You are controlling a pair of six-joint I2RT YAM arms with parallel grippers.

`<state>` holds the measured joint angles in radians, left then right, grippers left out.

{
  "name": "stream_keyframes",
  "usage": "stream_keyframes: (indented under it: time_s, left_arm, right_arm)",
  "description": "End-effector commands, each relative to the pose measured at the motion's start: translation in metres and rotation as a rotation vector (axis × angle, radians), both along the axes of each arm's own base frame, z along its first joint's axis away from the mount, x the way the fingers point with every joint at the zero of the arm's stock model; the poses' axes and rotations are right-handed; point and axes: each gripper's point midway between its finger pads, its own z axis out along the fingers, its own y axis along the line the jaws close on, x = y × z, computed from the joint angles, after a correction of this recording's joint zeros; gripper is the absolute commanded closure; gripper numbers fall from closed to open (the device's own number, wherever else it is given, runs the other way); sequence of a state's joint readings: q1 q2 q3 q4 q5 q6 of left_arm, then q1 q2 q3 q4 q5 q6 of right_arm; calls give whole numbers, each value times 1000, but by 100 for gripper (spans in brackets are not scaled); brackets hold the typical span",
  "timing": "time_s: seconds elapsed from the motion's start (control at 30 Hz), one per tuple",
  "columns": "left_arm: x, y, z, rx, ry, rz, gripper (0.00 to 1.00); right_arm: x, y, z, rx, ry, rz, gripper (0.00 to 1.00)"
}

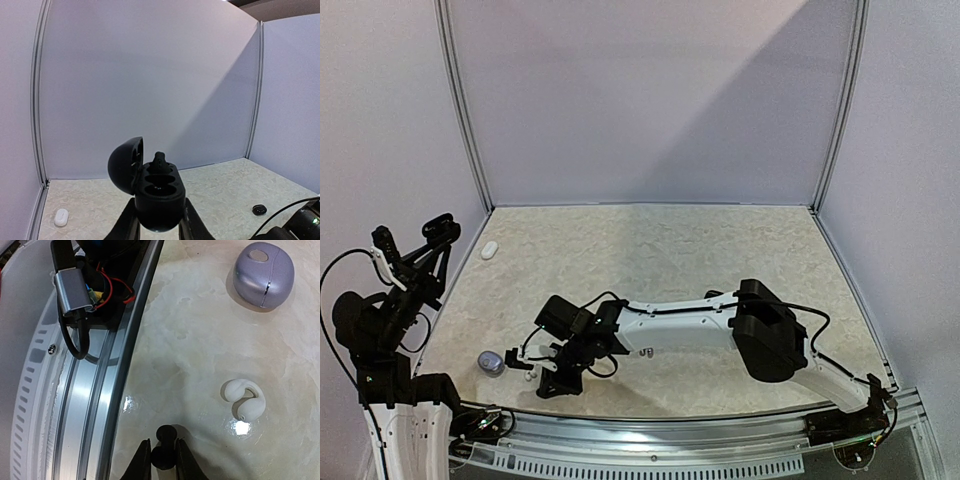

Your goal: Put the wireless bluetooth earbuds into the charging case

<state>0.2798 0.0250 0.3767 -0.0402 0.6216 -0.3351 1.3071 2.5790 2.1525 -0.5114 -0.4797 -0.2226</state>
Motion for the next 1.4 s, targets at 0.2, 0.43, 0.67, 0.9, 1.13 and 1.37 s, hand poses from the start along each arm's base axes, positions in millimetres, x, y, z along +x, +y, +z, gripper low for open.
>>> stream_keyframes:
  time_s: [0.2,0.43,0.67,0.9,1.13,1.37]
  left_arm:
    - [-1,-3,-1,-1,-9,-18,100]
    - [0,-3,-2,0,-7,-21,100]
    - [0,-3,-3,-2,-5,-23,100]
    - [0,-4,-4,-3,0,-27,100]
    - [0,-4,-4,-4,2,-31,100]
    - [1,-4,-4,-7,4,-34,100]
  right_arm:
    - [-4,1,4,3,-11,0,80]
    - [-8,3,11,24,-10,20,75]
    - [-7,3,13,27,-18,19,77]
    - [-8,4,21,40,-24,25,76]
    - [-9,5,26,50,-30,29,76]
    - [-11,5,28,52,-36,33,72]
